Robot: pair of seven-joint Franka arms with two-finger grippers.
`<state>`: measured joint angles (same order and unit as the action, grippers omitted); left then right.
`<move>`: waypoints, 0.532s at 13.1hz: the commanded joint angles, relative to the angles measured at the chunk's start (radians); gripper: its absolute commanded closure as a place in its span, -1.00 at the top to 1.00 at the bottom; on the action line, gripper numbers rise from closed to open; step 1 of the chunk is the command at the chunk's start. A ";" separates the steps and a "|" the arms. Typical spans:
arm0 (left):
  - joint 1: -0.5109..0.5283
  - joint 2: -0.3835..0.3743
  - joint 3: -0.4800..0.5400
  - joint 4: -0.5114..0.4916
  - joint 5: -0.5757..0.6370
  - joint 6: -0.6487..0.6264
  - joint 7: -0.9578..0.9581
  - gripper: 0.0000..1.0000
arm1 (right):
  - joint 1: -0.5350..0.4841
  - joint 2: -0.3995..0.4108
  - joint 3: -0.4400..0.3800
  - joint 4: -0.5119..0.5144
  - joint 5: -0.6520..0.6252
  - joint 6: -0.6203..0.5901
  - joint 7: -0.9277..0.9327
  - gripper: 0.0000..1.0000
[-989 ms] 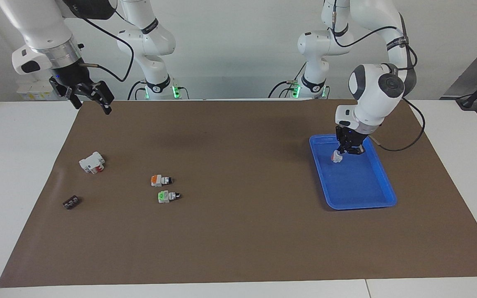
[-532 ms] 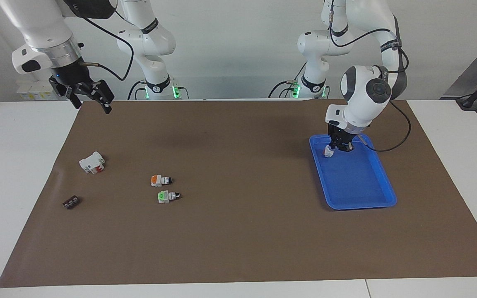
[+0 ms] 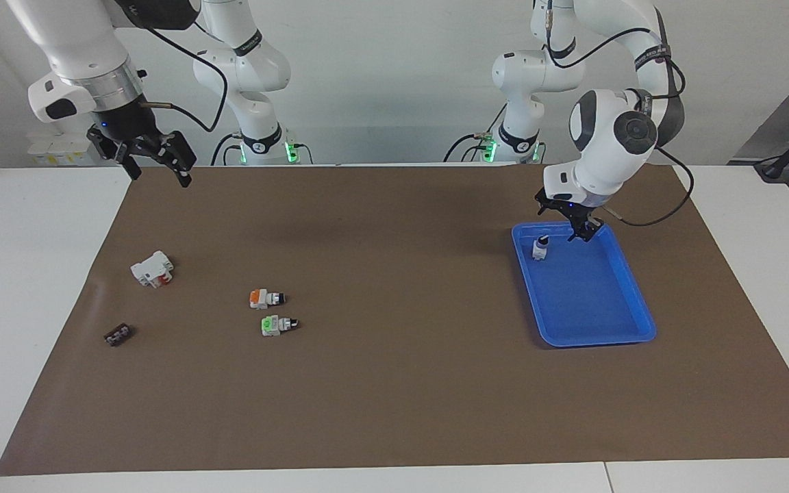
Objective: Turn and place switch with both arms
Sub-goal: 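Turn the switch and lower it into the tray with the left gripper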
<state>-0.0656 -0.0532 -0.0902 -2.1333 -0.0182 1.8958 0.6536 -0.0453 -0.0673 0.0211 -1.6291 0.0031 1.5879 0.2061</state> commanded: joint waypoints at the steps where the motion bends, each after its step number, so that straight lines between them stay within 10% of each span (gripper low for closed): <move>1: 0.003 -0.020 0.004 0.038 0.020 -0.021 -0.254 1.00 | -0.004 -0.020 0.005 -0.020 -0.020 -0.005 -0.013 1.00; 7: 0.043 -0.002 0.009 0.359 0.018 -0.197 -0.353 1.00 | -0.004 -0.020 0.005 -0.020 -0.020 -0.005 -0.013 1.00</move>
<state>-0.0365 -0.0717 -0.0769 -1.9100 -0.0179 1.8100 0.3241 -0.0453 -0.0675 0.0211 -1.6291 0.0031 1.5879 0.2061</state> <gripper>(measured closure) 0.000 0.000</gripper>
